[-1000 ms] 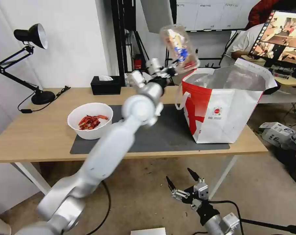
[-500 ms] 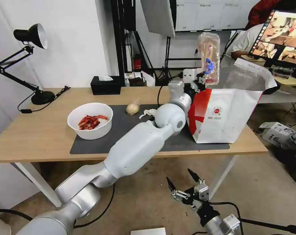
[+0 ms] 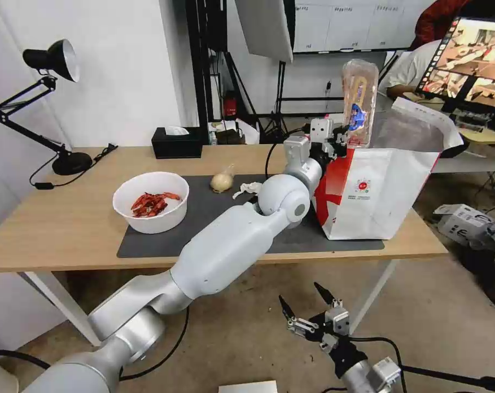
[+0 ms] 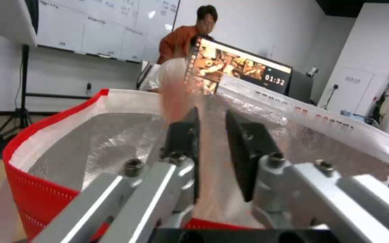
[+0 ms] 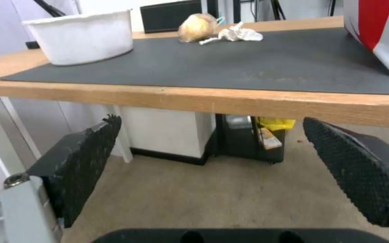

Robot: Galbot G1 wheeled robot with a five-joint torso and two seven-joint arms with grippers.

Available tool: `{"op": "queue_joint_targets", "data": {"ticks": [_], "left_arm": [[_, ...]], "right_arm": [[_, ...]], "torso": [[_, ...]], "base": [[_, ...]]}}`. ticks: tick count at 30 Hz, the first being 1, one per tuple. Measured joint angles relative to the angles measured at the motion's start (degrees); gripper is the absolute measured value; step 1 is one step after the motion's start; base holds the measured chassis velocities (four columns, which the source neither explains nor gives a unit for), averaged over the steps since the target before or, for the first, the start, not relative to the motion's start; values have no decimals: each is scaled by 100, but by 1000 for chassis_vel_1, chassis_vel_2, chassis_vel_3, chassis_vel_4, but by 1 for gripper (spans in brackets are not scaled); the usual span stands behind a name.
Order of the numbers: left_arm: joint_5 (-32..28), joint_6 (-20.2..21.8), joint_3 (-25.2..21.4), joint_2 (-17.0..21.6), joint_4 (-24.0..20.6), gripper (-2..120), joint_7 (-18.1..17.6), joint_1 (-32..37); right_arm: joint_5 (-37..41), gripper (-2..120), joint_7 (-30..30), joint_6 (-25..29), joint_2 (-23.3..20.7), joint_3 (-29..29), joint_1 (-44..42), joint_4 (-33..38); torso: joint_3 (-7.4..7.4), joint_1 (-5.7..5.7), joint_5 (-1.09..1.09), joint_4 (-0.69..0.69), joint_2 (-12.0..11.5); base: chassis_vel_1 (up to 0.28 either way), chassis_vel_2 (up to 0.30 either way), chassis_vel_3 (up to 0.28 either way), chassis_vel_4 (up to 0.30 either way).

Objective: Pick up the trash from the table and place it into the takeout bag.

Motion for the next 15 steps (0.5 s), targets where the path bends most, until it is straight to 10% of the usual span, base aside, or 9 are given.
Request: {"op": "queue_joint_targets", "data": {"ticks": [15], "left_arm": [[-348,-5,-213,403,-616,81,-84,235]], "right_arm": [[7,100,-3,7,46,108,-58,110]], "torso": [[0,0,0,0,0]], "base": [[0,0,0,0]]}}
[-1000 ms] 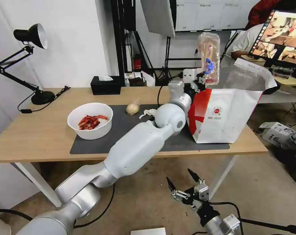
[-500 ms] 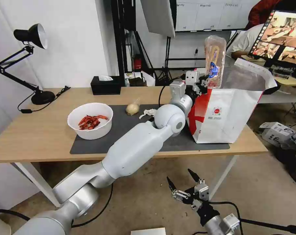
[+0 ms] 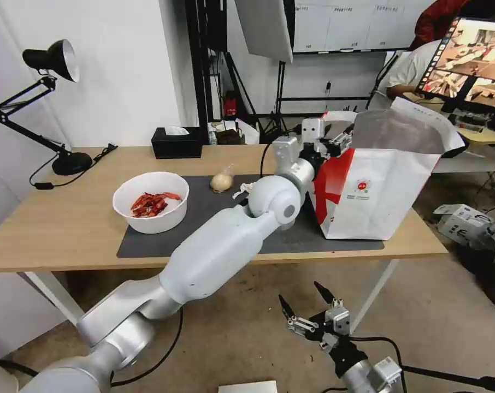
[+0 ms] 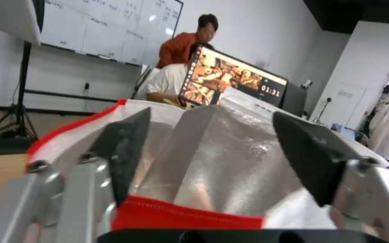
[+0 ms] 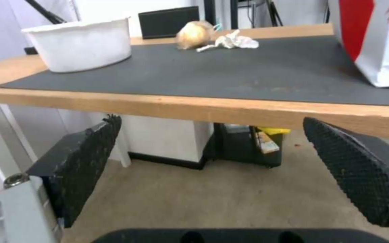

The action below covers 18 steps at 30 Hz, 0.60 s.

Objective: Pick up the trash from the table and place it into the takeout bag.

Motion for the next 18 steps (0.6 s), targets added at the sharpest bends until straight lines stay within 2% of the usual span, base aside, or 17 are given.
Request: {"op": "queue_joint_targets", "data": {"ticks": [4,5,7,8,11,12,15,16,17,18], "left_arm": [[-39,-3,-71,112,-154,91,-50,75],[-48,-4,-120,202,-269,97,-76,146],[-43,-1,-247,426,-605,99,-119,423],[-43,-1,-247,426,-605,99,-119,423],[106,22,-571,888,-1197,100,-126,1115],[106,22,-571,888,-1197,100,-126,1115],[319,24,-1037,1357,-1762,100,-30,1880],[319,24,-1037,1357,-1762,100,-30,1880],[471,27,-1318,1591,-2025,100,54,2361],[471,27,-1318,1591,-2025,100,54,2361]], "right_arm": [[-1,100,1,29,29,58,-25,22],[-2,100,3,41,40,94,-31,42],[-3,100,16,56,46,147,-44,101],[-3,100,16,56,46,147,-44,101],[31,100,65,93,30,195,-57,178],[31,100,65,93,30,195,-57,178],[51,100,104,133,14,210,-53,215],[51,100,104,133,14,210,-53,215],[54,100,112,152,10,210,-53,227],[54,100,112,152,10,210,-53,227]], "torso": [[0,0,0,-1,0],[0,0,0,-2,0],[0,0,0,-1,0],[0,0,0,-1,0],[0,0,-1,-1,0],[0,0,-1,-1,0],[-1,0,0,0,0],[-1,0,0,0,0],[0,0,-3,1,0],[0,0,-3,1,0]], "base": [[0,0,0,0],[0,0,0,0],[0,0,0,0],[0,0,0,0],[0,0,0,0],[0,0,0,0],[0,0,0,0],[0,0,0,0],[0,0,0,0],[0,0,0,0]]}}
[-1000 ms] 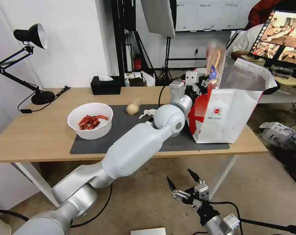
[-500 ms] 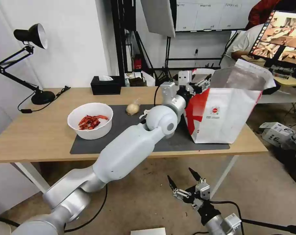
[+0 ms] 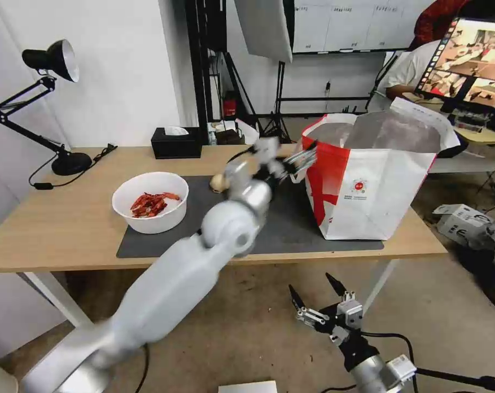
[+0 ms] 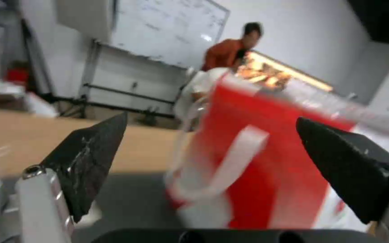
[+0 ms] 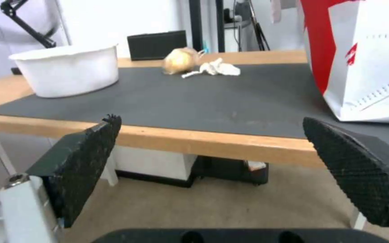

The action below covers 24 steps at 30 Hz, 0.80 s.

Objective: Pick up the trash from the table and place it into the takeout bag.

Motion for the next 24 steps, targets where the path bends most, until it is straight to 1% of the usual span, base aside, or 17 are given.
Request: {"op": "queue_joint_targets", "data": {"ticks": [2,3,4,6,7,8,9,10,11,12,14,15,18,19,21,22,24], "left_arm": [[299,-39,-518,307,-380,100,150,770],[399,-54,-724,421,-536,100,198,1125],[399,-54,-724,421,-536,100,198,1125],[752,-125,-1239,698,-1016,100,355,2018],[752,-125,-1239,698,-1016,100,355,2018],[887,-153,-1359,789,-1158,100,396,2325],[991,-195,-1434,811,-1236,100,419,2527],[1154,-272,-1571,773,-1328,100,491,2877],[1154,-272,-1571,773,-1328,100,491,2877],[1282,-319,-1723,708,-1395,100,550,3154],[1550,-397,-2104,489,-1574,100,730,3891],[1550,-397,-2104,489,-1574,100,730,3891],[1959,-508,-2642,216,-1657,100,926,4733],[1959,-508,-2642,216,-1657,100,926,4733],[2132,-511,-2871,113,-1660,100,1014,5084],[2296,-520,-3083,33,-1645,100,1127,5360],[2374,-521,-3173,-15,-1617,100,1196,5499]], "right_arm": [[2,100,7,15,-6,-9,0,30],[5,100,9,15,-14,-13,-3,47],[5,100,9,15,-14,-13,-3,47],[20,100,10,15,-67,-30,-30,102],[20,100,10,15,-67,-30,-30,102],[22,100,7,21,-55,-3,-89,129],[23,100,2,34,-29,64,-166,165],[22,100,-4,59,5,159,-248,220],[22,100,-4,59,5,159,-248,220],[21,100,-5,64,19,212,-284,257],[21,100,-6,66,32,285,-294,303],[21,100,-6,66,32,285,-294,303],[27,100,-5,78,65,340,-320,312],[27,100,-5,78,65,340,-320,312],[31,100,-8,102,77,350,-336,308],[32,100,-12,115,87,370,-355,283],[32,100,-17,119,91,384,-364,258]], "torso": [[-1,-1,3,0,0],[0,0,0,0,0],[0,0,0,0,0],[-1,-1,3,4,1],[-1,-1,3,4,1],[-1,-1,3,4,1],[-1,-1,3,1,1],[-1,-1,2,-4,1],[-1,-1,2,-4,1],[-1,-1,1,-6,1],[-1,-1,3,1,1],[-1,-1,3,1,1],[-1,-1,3,-1,1],[-1,-1,3,-1,1],[-1,-1,3,1,1],[0,-1,5,0,1],[-1,-1,4,0,1]], "base": [[0,0,0,0],[0,0,0,0],[0,0,0,0],[0,0,0,0],[0,0,0,0],[0,0,0,0],[0,0,0,0],[0,0,0,0],[0,0,0,0],[0,0,0,0],[0,0,0,0],[0,0,0,0],[0,0,0,0],[0,0,0,0],[0,0,0,0],[0,0,0,0],[0,0,0,0]]}}
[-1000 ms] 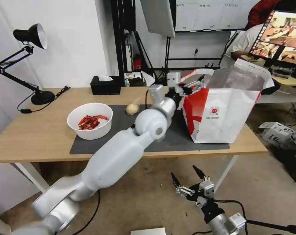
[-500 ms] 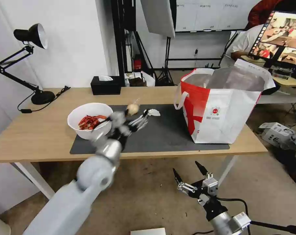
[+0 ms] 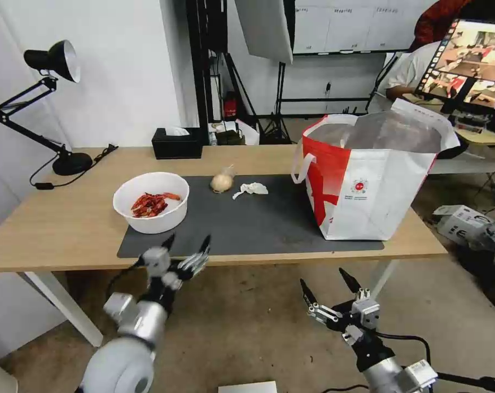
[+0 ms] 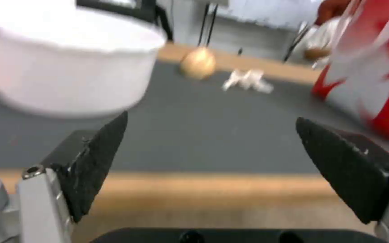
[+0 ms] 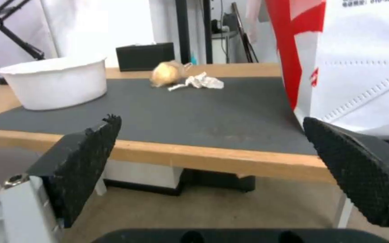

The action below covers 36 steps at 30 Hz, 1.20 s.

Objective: Pick up the trash from the table and place it into the takeout bag.

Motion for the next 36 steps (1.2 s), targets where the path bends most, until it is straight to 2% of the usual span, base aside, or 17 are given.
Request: {"op": "queue_joint_targets", "data": {"ticks": [5,12,36], "left_arm": [[156,-72,-195,-190,217,100,176,296],[285,-96,-130,-379,346,100,228,385],[308,-235,-108,-479,343,100,282,511]], "right_arm": [[37,100,-76,1,9,4,-7,-271],[67,100,-129,-3,36,-18,-6,-363],[27,100,-161,-52,55,-150,65,-368]], "torso": [[0,1,0,-1,0],[0,1,-1,-1,0],[1,1,-1,-1,-1]], "base": [[0,0,0,0],[0,0,0,0],[0,0,0,0]]}}
